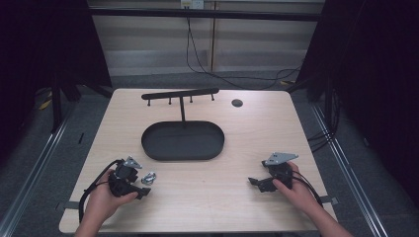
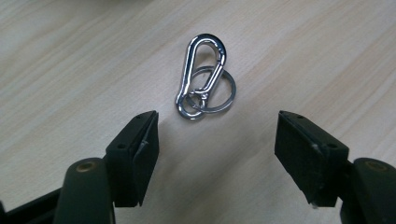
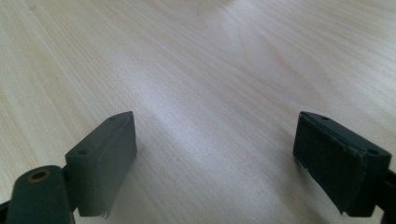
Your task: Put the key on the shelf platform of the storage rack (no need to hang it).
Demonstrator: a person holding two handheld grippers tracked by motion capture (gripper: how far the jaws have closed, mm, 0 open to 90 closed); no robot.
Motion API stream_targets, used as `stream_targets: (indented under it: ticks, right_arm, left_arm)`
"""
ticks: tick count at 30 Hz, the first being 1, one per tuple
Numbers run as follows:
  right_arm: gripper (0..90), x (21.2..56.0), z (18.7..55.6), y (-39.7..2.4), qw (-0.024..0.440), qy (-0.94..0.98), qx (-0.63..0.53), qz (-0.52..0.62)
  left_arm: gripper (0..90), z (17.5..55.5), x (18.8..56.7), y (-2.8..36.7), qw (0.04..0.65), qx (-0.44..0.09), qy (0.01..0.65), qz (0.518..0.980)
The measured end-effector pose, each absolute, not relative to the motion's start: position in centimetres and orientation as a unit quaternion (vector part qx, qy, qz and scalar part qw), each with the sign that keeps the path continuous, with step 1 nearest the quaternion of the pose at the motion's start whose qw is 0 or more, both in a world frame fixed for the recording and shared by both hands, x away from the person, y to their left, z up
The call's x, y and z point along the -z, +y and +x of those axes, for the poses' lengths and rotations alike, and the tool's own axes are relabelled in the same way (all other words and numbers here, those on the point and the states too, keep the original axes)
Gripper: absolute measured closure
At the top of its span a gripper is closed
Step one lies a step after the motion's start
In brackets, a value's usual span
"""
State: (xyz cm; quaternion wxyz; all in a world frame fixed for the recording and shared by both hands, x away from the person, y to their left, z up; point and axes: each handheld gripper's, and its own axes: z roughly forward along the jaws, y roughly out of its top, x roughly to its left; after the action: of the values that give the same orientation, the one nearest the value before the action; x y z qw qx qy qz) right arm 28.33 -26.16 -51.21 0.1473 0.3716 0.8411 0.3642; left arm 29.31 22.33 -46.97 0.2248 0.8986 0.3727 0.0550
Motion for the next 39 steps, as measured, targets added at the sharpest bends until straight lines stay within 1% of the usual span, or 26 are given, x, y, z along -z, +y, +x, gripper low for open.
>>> stream_targets:
  ticks: [3, 6, 9, 16, 21, 25, 28, 34, 39]
  right_arm:
    - [13.0, 51.2, 28.3, -26.2, 0.147, 0.841, -0.364, 0.371]
    - [13.0, 51.2, 28.3, -26.2, 0.147, 0.841, -0.364, 0.371]
    - [13.0, 51.2, 28.3, -26.2, 0.147, 0.841, -0.364, 0.371]
    - [13.0, 51.2, 28.3, -26.2, 0.147, 0.841, -0.364, 0.371]
    - [13.0, 51.2, 28.3, -26.2, 0.147, 0.841, -0.364, 0.371]
    - [13.0, 51.2, 28.3, -26.2, 0.147, 0.841, -0.364, 0.372]
    - [13.0, 51.2, 28.3, -26.2, 0.147, 0.841, -0.364, 0.372]
    - [13.0, 51.2, 28.3, -26.2, 0.147, 0.841, -0.364, 0.371]
    - [13.0, 51.2, 28.3, -26.2, 0.148, 0.842, -0.364, 0.371]
  left_arm:
    - [33.7, 29.7, 46.6, 22.1, 0.223, -0.048, 0.377, 0.898]
    - [35.1, 30.1, 46.5, 21.6, 0.208, -0.038, 0.372, 0.904]
    - [35.4, 30.6, 46.3, 21.2, 0.191, -0.039, 0.372, 0.908]
    - [40.2, 31.9, 46.2, 20.3, 0.168, -0.042, 0.372, 0.912]
    - [43.1, 32.5, 46.5, 19.9, 0.152, -0.031, 0.371, 0.916]
    - [47.1, 32.9, 46.7, 19.5, 0.141, -0.027, 0.367, 0.919]
    - [47.8, 33.2, 46.7, 19.1, 0.129, -0.029, 0.361, 0.923]
    - [56.0, 33.4, 46.7, 18.5, 0.121, -0.018, 0.36, 0.925]
    - [60.8, 33.6, 46.6, 18.2, 0.112, -0.014, 0.361, 0.926]
